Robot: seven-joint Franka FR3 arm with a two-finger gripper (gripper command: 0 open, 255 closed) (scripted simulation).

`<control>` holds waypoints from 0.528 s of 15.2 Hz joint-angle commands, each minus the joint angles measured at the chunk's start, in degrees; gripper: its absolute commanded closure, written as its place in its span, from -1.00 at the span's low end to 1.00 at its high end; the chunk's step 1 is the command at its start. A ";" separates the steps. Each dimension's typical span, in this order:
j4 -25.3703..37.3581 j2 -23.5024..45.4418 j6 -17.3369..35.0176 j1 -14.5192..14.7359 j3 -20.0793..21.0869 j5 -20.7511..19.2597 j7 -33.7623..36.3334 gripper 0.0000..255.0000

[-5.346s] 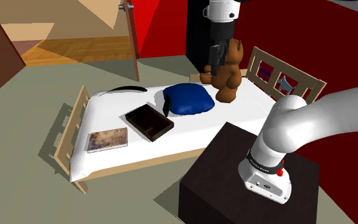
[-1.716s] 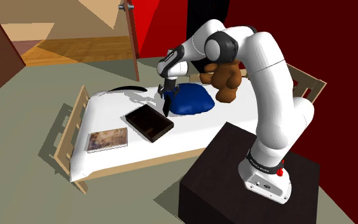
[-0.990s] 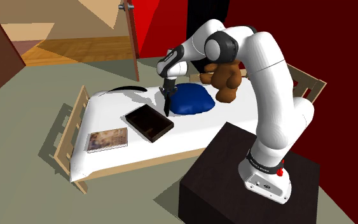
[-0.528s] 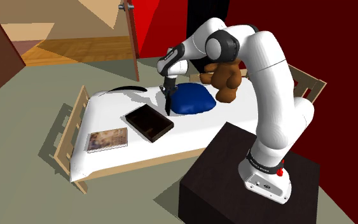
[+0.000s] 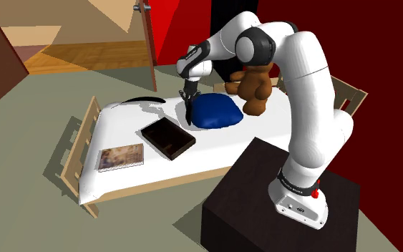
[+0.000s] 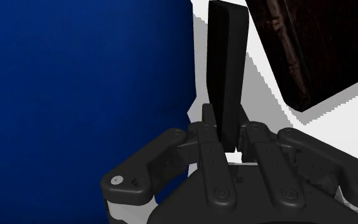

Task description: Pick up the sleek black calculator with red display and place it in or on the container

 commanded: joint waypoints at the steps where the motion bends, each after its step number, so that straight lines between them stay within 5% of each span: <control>1: 0.28 -0.88 -1.17 0.02 -0.16 -0.22 0.22 1.00; 8: 1.05 -3.93 -4.93 0.24 -0.61 -0.96 1.10 1.00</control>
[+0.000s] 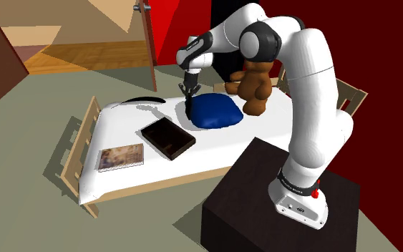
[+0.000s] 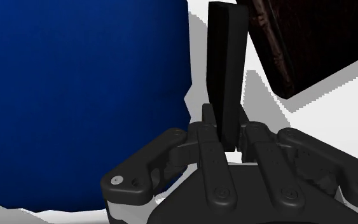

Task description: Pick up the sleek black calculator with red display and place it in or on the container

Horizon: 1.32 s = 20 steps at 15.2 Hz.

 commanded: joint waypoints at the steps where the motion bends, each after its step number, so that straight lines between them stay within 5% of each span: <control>1: 0.25 -0.83 -1.07 0.09 -0.11 -0.21 0.28 1.00; 4: 0.81 -1.96 -2.72 0.16 -0.27 -0.50 0.64 1.00; 17: 1.07 -6.10 -5.03 11.72 2.06 -3.84 16.46 1.00; 20: 0.13 -5.17 -3.17 11.69 2.16 -3.62 16.15 1.00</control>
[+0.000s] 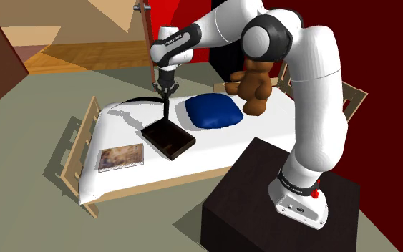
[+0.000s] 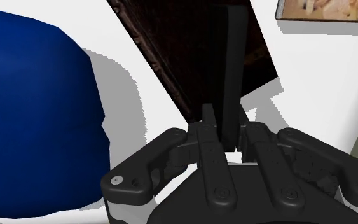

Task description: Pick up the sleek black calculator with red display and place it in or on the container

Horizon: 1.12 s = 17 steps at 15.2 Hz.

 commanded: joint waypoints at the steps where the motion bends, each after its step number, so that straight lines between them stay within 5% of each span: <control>1: -0.40 0.63 1.04 0.07 0.07 0.10 -0.01 1.00; 17: -2.97 7.19 10.09 -0.25 0.80 1.40 -1.70 1.00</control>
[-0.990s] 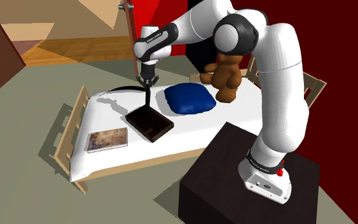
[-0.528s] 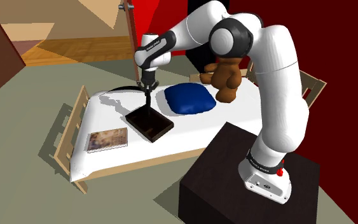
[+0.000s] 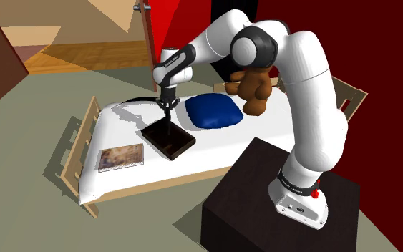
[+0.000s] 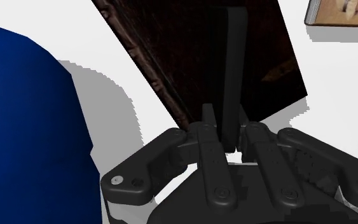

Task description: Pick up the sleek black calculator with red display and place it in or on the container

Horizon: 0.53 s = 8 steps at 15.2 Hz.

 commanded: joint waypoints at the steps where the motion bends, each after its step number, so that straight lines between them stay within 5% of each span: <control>1: 0.02 1.01 1.03 0.01 0.12 0.15 -0.12 1.00; 8: -0.02 1.60 1.66 -0.02 0.18 0.25 -0.25 1.00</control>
